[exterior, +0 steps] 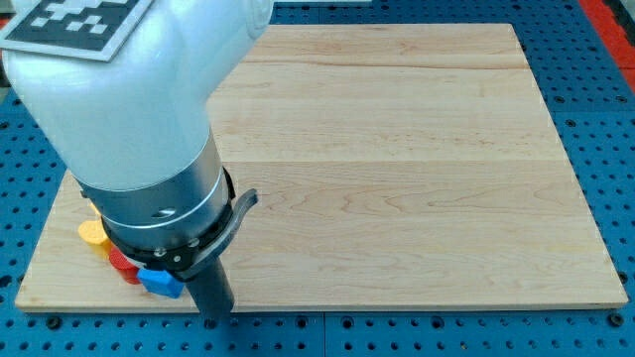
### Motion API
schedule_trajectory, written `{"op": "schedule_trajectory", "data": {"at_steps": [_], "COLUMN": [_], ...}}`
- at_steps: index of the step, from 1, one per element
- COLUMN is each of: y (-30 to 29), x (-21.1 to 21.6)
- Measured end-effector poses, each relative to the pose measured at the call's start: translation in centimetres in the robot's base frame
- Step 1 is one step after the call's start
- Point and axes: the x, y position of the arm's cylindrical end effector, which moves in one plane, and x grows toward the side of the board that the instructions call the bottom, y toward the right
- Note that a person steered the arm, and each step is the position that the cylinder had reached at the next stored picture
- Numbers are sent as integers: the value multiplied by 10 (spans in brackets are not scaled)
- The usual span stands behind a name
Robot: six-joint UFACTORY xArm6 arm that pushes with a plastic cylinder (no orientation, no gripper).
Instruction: Slide the blue cube and the red circle left a bit
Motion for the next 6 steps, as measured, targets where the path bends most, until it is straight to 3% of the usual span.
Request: {"op": "schedule_trajectory", "data": {"at_steps": [1, 6], "y": [-26, -17], "x": [-1, -9]}}
